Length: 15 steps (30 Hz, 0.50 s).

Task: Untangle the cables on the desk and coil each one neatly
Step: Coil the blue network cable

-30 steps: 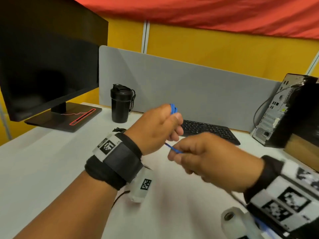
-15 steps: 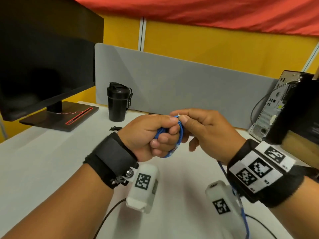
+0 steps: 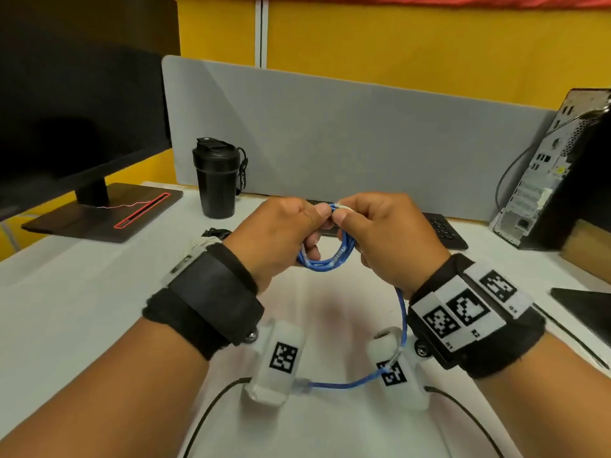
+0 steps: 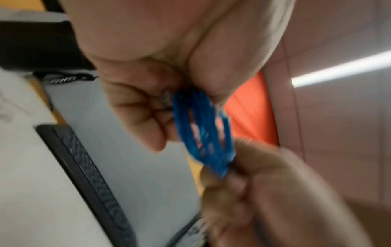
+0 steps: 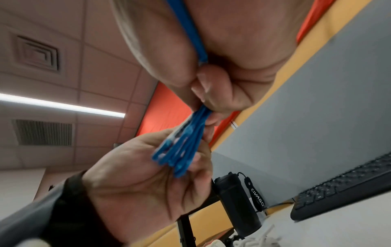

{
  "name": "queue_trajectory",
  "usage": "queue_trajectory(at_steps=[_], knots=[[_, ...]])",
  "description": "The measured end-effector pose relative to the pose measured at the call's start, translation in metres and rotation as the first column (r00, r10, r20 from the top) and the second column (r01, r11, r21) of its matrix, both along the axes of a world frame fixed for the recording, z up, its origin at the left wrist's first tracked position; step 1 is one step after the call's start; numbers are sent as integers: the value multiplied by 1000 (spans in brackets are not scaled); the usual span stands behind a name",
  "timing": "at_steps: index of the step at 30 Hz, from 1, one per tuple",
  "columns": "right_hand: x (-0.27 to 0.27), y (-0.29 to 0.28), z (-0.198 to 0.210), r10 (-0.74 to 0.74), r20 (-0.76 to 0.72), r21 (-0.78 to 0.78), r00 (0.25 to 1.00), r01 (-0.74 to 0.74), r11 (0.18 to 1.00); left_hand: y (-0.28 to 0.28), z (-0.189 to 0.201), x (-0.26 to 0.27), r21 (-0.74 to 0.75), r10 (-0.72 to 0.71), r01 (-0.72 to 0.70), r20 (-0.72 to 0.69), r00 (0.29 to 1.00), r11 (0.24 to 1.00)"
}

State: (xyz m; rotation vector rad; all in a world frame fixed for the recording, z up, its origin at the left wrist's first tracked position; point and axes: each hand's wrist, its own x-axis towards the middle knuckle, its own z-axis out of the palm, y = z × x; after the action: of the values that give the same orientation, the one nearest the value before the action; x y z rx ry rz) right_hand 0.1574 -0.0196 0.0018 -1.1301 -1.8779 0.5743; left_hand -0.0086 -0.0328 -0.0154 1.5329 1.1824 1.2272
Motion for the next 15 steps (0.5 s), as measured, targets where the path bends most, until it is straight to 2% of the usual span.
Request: queue_trajectory(at_steps=[2, 3, 9, 10, 12, 15], knots=[[4, 6, -7, -13, -14, 13, 1000, 13, 1000, 1, 0, -6, -123, -91, 104, 101, 991, 987], [6, 7, -11, -13, -22, 16, 1000, 13, 1000, 1, -1, -8, -151, -111, 126, 109, 988, 980], [11, 9, -22, -4, -26, 109, 1000, 7, 994, 6, -10, 3, -167, -55, 87, 185, 981, 982], [11, 9, -23, 16, -48, 81, 999, -12, 997, 6, -12, 5, -179, -35, 73, 206, 978, 981], [12, 7, -23, 118, -179, -84, 977, -135, 987, 8, -13, 6, -173, 20, 19, 222, 975, 985], [23, 7, -22, 211, -359, -302, 909, -327, 895, 13, -7, 0, -111, 163, -140, 224, 961, 984]])
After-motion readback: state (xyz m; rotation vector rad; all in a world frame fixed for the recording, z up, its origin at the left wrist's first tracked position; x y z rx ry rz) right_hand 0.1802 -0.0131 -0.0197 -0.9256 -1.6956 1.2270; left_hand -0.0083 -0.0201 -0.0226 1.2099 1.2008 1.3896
